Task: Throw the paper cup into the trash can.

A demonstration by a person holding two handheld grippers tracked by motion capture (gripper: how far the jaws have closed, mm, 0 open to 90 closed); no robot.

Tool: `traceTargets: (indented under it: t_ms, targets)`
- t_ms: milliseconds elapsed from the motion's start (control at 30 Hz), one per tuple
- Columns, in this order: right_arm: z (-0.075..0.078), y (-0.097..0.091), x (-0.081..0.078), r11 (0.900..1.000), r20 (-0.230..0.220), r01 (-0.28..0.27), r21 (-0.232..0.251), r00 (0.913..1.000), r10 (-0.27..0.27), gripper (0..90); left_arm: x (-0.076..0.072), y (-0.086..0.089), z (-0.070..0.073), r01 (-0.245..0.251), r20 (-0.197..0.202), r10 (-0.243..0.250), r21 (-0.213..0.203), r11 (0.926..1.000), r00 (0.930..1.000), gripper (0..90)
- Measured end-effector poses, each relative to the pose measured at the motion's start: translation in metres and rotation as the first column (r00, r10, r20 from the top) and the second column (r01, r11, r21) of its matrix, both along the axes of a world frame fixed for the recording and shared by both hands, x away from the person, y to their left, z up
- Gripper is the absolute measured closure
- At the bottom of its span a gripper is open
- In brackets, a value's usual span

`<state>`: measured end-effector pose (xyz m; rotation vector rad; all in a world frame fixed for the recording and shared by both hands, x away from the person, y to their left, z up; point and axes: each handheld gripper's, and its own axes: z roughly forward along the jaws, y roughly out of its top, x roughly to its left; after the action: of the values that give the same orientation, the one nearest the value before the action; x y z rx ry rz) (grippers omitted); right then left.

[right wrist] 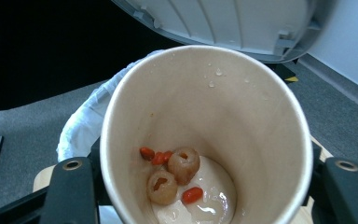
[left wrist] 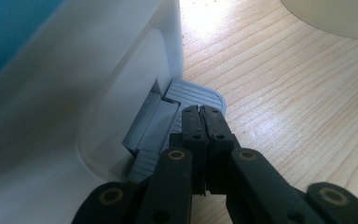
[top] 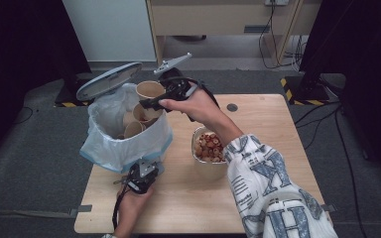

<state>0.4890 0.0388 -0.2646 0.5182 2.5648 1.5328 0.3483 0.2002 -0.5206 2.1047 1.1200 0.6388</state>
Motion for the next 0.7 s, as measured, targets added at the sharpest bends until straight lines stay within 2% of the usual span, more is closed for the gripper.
traceTargets:
  t_ms: [467, 700]
  targets:
    - [-0.015, 0.027, 0.009, 0.9994, 0.006, 0.013, -0.032, 0.9999, -0.013, 33.7, 0.0, 0.0, 0.0, 0.001, -0.001, -0.001, -0.004, 1.0, 1.0, 88.0]
    - [-0.02, 0.035, 0.012, 0.9986, 0.028, 0.019, -0.05, 0.9995, -0.017, 33.1, 0.0, 0.0, 0.0, 0.0, 0.0, 0.0, -0.003, 1.0, 1.0, 88.0]
